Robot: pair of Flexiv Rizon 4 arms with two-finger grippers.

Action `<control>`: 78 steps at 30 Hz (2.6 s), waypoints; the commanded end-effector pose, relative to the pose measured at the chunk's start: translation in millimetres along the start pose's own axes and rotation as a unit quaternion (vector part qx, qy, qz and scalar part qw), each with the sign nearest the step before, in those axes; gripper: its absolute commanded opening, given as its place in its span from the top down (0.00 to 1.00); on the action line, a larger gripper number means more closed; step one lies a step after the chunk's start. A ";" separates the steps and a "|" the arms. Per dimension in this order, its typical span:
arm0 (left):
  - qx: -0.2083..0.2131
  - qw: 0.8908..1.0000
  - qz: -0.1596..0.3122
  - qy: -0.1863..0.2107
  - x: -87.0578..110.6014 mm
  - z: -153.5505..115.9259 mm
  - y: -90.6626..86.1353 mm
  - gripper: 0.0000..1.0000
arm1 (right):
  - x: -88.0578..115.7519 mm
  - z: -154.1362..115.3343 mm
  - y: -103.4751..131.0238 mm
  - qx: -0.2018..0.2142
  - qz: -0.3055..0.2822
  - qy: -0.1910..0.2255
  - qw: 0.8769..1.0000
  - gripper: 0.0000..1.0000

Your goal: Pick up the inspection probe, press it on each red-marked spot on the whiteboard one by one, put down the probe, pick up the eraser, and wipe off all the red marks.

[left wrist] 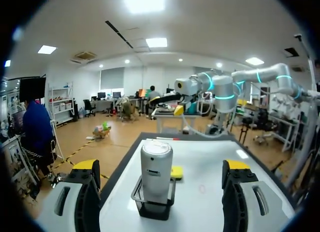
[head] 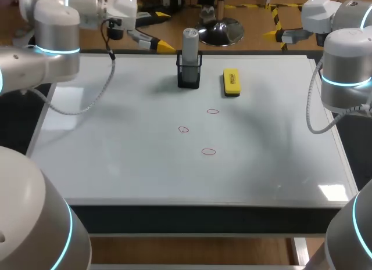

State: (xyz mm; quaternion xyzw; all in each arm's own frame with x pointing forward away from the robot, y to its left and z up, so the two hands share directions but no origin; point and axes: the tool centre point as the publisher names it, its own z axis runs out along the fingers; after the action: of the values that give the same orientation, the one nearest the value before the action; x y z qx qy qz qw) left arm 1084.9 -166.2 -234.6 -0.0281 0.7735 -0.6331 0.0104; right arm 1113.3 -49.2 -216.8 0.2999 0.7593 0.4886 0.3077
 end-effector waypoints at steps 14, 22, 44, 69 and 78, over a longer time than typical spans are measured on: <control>0.010 0.999 -0.011 0.035 -2.1 53.7 20.4 0.00 | -0.4 0.2 -0.1 0.000 0.000 0.001 1.000 0.00; 0.015 0.999 -0.017 0.025 -4.4 69.5 28.1 0.00 | -0.4 0.2 -0.1 0.000 0.000 0.001 1.000 0.00; 0.019 0.999 -0.026 0.014 -16.4 81.7 32.8 0.00 | -0.4 0.2 -0.1 0.000 0.000 0.001 1.000 0.00; 0.018 0.999 -0.020 0.018 -14.9 77.0 33.2 1.00 | -0.4 0.2 -0.1 0.000 0.000 0.001 1.000 0.00; 0.022 1.000 -0.005 0.015 -8.2 71.0 22.3 1.00 | -0.4 0.2 -0.1 0.000 0.000 0.001 1.000 0.00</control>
State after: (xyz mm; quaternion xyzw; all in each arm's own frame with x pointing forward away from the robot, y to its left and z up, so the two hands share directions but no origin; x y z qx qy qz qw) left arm 1101.2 -232.4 -277.2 -0.0215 0.7577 -0.6522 -0.0084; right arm 1113.3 -49.2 -216.8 0.2999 0.7594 0.4886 0.3077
